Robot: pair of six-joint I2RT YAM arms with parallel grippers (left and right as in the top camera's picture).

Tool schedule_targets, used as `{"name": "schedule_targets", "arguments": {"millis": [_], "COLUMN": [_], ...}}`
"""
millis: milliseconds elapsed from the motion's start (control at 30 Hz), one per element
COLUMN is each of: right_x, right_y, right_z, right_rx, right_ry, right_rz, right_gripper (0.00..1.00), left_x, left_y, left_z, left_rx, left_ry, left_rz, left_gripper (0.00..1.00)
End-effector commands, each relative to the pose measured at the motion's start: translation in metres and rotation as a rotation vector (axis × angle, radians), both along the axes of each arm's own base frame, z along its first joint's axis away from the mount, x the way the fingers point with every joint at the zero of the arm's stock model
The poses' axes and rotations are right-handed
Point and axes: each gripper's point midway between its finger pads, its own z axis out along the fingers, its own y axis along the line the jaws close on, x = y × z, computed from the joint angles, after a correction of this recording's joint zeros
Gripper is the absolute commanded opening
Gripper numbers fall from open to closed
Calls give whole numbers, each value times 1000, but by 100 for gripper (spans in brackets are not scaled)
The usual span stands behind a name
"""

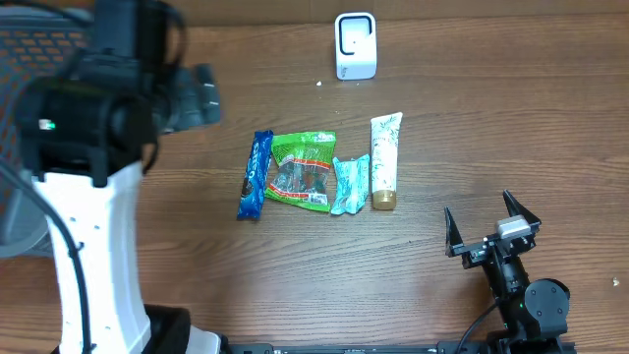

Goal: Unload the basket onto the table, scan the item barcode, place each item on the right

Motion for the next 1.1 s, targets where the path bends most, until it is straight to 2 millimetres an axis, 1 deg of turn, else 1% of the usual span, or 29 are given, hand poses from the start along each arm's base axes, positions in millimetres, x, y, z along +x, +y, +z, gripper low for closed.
{"name": "schedule_targets", "arguments": {"millis": [0,33,67,167,200,267,367,400,467,500,533,567,633,667,800,900,1067], "right_x": [0,0,0,0,0,0,0,0,0,0,0,0,0,0,0,0,0], "right_y": [-2,-2,-2,-2,-2,-2,-2,-2,-2,-2,-2,-2,-2,-2,-2,-2,-2], "right_z": [-1,-1,-1,-1,-1,-1,-1,-1,-1,-1,-1,-1,-1,-1,-1,-1,-1], "right_rx": [1,1,1,1,1,1,1,1,1,1,1,1,1,1,1,1,1], "right_ry": [-6,-6,-6,-6,-6,-6,-6,-6,-6,-6,-6,-6,-6,-6,-6,-6,-6], "right_rz": [-7,-7,-7,-7,-7,-8,-7,-7,-7,-7,-7,-7,-7,-7,-7,-7,-7], "right_gripper": [100,100,100,100,100,100,100,100,100,100,100,100,100,100,100,100,100], "left_x": [-6,-6,-4,10,13,18,28,31,36,38,43,57,66,68,71,73,76], "left_y": [56,66,73,80,86,104,124,130,139,139,138,131,131,132,134,133,130], "left_z": [-14,-18,-22,-31,-33,-37,-40,-43,-47,-50,-53,-59,-67,-72,-85,-83,-72], "left_rx": [59,59,50,19,21,31,36,43,63,63,51,13,-8,-14,-35,-38,-32], "left_ry": [74,91,103,110,110,108,93,96,105,109,106,84,84,95,130,119,73], "left_rz": [98,105,86,-63,-80,-57,-42,-44,-71,-97,-132,-197,-210,-209,-199,-200,-213], "left_gripper": [99,100,100,100,100,100,100,98,86,81,79,80,84,100,100,100,100]}}
